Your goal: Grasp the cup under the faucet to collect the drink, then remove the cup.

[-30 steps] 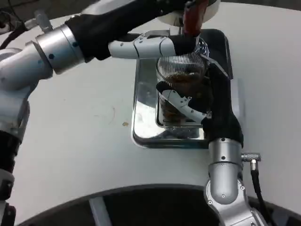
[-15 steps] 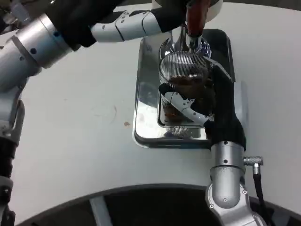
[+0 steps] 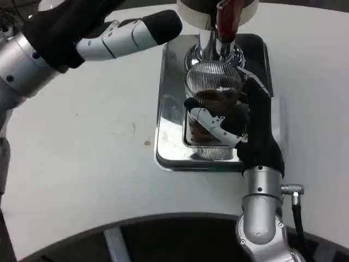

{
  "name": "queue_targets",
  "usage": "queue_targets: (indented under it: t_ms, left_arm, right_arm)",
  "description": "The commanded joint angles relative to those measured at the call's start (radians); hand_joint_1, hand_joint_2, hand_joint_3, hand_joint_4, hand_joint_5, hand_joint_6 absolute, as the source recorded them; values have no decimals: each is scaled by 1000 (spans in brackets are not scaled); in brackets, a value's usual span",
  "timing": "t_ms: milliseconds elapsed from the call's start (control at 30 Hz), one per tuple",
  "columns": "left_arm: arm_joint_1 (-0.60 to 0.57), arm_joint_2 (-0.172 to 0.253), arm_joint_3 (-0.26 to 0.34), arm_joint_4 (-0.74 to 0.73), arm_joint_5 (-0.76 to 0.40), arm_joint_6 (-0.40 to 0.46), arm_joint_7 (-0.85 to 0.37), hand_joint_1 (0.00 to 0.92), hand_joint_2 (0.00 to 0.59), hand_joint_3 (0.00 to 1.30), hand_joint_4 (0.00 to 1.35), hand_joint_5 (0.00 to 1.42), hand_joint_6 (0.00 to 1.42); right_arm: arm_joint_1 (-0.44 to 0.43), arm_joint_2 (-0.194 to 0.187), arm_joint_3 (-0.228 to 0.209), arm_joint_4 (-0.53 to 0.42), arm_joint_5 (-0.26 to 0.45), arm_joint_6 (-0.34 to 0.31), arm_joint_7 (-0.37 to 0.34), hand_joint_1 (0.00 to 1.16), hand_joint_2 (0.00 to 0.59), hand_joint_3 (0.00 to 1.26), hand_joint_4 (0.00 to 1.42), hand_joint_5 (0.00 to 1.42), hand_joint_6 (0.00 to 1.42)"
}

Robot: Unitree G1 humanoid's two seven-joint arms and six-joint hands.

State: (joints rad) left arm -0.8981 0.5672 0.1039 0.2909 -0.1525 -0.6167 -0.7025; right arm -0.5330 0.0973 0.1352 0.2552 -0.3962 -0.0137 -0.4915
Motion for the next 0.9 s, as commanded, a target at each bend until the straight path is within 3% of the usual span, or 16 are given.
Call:
queue_targets:
  t_ms: [33,400,900]
  left_arm:
    - [75,27,43,-62,-33,28,25,0,138,170,231,327,286]
    - [207,48,102,-150,-58,81,36,0,139,189,254,342,306]
    - [319,53,139,-213,-81,113,40,0,144,207,269,354,314]
  right_arm:
    - [32,20,5,-22,-10,10,-15,851,260,461,555,673,539]
    - [57,23,7,-78,-34,24,-37,926,200,534,688,875,789]
    - [86,23,8,-143,-66,24,-50,940,170,601,751,980,931]
